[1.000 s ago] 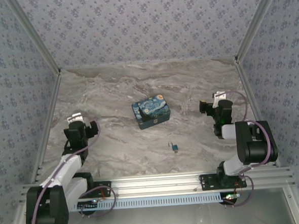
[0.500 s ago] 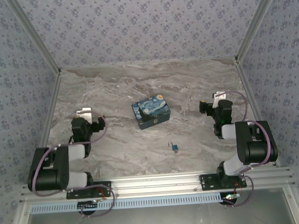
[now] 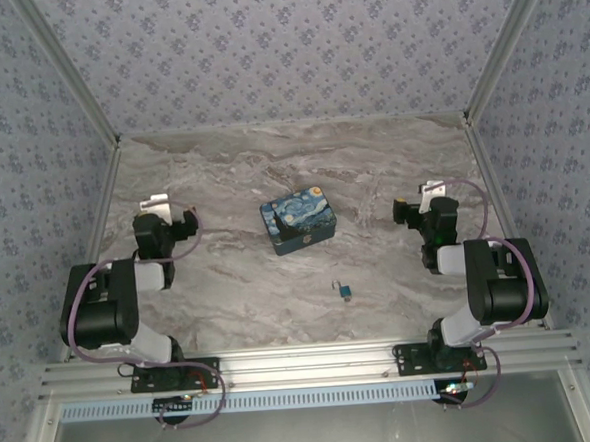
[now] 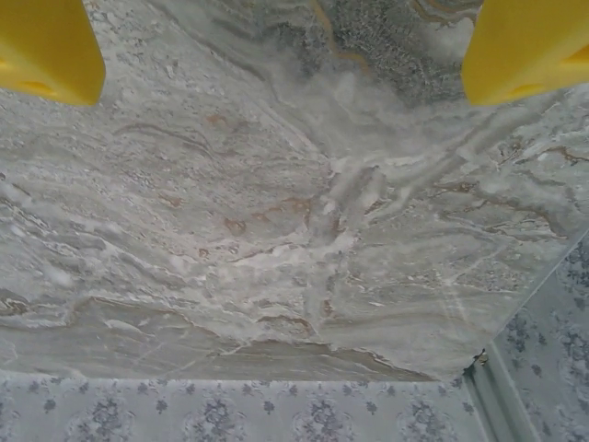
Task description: Unlock the padlock with the key
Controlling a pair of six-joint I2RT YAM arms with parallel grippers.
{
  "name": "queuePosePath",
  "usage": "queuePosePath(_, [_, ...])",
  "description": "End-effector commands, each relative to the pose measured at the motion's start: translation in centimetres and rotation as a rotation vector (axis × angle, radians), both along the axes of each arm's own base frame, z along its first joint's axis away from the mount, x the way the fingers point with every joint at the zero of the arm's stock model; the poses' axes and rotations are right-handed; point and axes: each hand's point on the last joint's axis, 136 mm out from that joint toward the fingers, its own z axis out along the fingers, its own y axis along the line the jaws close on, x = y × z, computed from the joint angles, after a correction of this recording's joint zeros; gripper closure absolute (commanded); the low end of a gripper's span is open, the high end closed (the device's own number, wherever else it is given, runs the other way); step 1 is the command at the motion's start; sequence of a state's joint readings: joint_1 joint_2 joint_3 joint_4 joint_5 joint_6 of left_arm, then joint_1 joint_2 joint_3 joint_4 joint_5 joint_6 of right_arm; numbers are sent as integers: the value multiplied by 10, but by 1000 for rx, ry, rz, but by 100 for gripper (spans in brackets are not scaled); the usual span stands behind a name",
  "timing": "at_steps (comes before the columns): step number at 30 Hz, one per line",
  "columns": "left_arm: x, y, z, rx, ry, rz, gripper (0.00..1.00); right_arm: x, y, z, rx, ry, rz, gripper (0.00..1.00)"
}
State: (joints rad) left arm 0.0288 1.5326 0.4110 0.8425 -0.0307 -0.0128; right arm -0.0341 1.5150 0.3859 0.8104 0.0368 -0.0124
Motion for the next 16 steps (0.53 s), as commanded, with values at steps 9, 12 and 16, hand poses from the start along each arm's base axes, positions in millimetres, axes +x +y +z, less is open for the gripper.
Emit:
queuePosePath(9, [-2,-3,-6,-3,27,7,0,0,1,-2,-9,9,1,0])
queuePosePath(12, [-2,-3,-6,-3,29,5,1,0,0,-2,-10,8,0,0])
queuePosePath(16, [-2,-3,-6,-4,29,5,1,1,0,-2,-9,7,1,0])
